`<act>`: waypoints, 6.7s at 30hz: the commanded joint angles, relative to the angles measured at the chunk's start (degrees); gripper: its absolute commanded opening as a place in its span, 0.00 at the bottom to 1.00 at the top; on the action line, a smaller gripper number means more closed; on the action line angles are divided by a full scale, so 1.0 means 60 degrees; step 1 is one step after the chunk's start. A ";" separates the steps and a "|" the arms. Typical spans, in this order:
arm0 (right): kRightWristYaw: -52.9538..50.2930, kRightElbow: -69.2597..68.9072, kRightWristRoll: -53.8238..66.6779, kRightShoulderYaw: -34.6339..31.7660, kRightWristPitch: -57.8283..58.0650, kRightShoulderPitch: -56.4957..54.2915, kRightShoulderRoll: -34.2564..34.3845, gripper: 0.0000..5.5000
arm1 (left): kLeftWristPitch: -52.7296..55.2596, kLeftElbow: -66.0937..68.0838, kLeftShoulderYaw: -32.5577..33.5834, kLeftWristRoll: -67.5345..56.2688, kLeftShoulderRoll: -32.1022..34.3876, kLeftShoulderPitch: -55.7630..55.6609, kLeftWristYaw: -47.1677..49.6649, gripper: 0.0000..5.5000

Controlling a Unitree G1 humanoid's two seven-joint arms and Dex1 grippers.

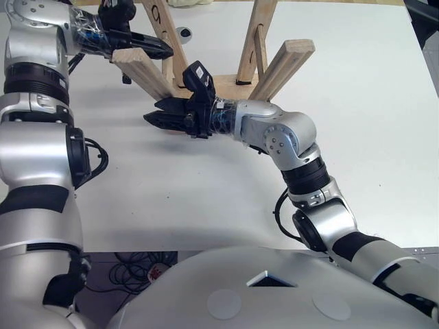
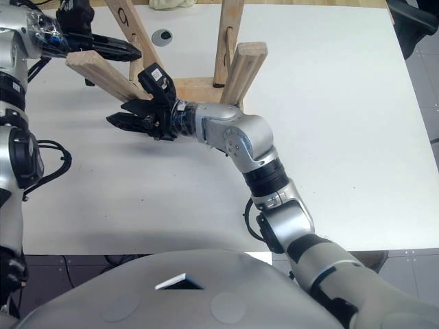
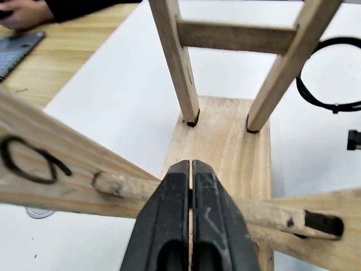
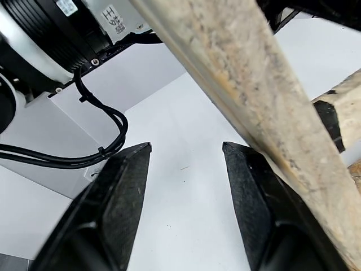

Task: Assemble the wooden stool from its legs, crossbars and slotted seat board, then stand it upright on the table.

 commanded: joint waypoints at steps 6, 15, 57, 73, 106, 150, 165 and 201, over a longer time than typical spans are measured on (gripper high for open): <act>0.0877 -0.0623 -0.0680 0.0935 -0.0528 -0.0061 -0.0472 0.43 | -0.0108 -0.0475 0.2650 -0.2138 -0.0270 -0.0681 0.2267 0.00; 0.1094 -0.3911 -0.1231 0.1332 -0.0745 0.1484 -0.2321 0.61 | 0.0508 -0.3615 0.3655 -0.2784 0.0593 0.3416 0.4055 0.09; 0.6280 0.4849 -0.0945 -0.2108 -0.1542 -0.0549 -0.4196 0.37 | 0.4668 -0.5219 0.1445 -0.3867 -0.0818 0.5917 0.1659 0.25; 0.2693 0.7273 0.0760 -0.5396 0.5464 -0.2631 -0.3754 0.46 | 1.1129 -0.6989 0.1803 -0.5766 -0.0299 0.5837 0.4790 0.34; 0.4730 0.0932 -0.1045 -0.3828 -0.3154 0.2557 -0.5515 0.98 | 0.1453 -0.5640 0.2159 -0.2949 0.0575 0.6652 0.2091 0.52; -1.1615 0.1970 1.3457 -0.8754 0.0577 -0.2319 -0.0842 0.25 | 1.1452 -0.5538 1.1633 -0.6874 -0.4523 0.1125 1.5678 0.23; -0.8851 0.6166 1.0976 -0.9190 0.0831 -0.2457 -0.2582 0.53 | 0.6116 -0.2880 1.0092 -0.7217 -0.3897 0.1261 1.4113 0.40; -0.4721 0.0432 -0.0797 -0.4434 -0.6086 0.2762 -0.1039 0.00 | 0.2803 -0.8240 0.3904 -0.3294 -0.5205 0.8490 1.3116 0.00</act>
